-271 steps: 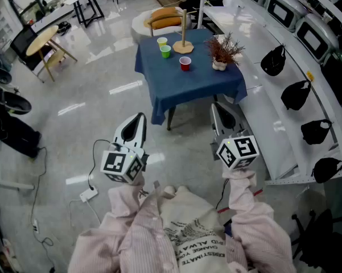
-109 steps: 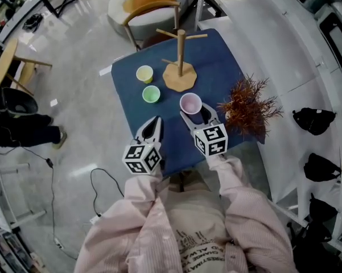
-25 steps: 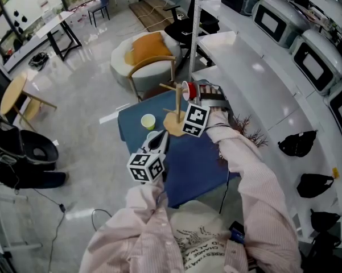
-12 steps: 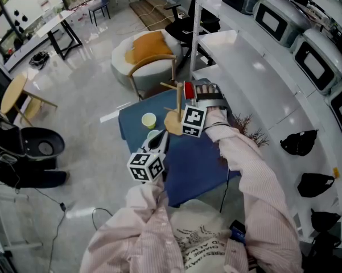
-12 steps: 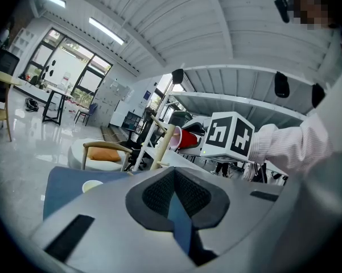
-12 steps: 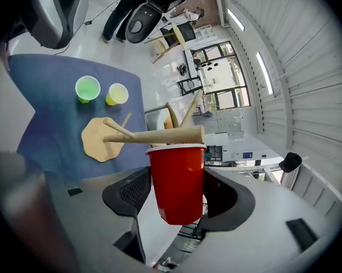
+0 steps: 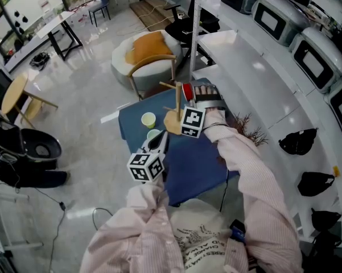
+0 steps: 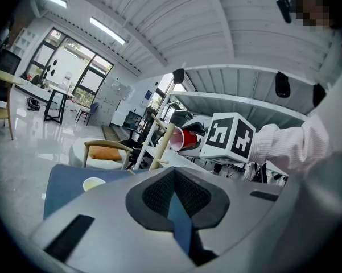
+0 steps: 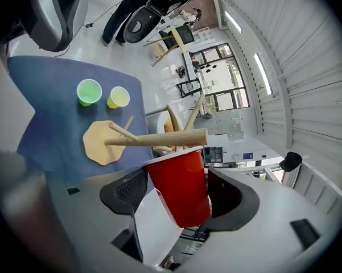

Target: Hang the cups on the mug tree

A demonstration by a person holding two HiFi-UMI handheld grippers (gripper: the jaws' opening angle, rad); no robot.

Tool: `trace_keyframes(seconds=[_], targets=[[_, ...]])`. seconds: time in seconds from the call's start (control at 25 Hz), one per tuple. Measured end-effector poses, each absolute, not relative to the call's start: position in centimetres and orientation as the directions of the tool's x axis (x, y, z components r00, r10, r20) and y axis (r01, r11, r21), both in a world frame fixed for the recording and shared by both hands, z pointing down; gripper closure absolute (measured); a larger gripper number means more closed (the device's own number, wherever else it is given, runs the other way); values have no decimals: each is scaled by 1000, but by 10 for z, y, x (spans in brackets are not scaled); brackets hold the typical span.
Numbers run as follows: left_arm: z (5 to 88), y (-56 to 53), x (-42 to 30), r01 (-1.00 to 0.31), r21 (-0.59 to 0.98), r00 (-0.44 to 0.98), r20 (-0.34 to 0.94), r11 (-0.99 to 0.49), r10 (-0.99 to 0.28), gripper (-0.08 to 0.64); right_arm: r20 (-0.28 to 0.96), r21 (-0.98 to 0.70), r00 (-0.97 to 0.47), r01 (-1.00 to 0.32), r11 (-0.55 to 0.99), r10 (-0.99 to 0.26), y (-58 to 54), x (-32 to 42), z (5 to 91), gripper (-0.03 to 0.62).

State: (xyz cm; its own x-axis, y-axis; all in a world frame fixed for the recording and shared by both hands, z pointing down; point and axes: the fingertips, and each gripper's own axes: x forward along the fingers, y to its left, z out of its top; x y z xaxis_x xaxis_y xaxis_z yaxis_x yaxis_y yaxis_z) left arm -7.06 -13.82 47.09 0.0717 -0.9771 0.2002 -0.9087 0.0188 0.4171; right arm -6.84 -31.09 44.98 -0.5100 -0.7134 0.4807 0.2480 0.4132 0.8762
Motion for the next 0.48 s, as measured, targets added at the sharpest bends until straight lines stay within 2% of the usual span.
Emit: trace_keyframes(seconds=[0.48], targets=[[471, -122, -59, -910, 413, 59, 205, 31, -977, 561, 460, 885, -525, 210, 415, -716, -299, -58, 449, 284]])
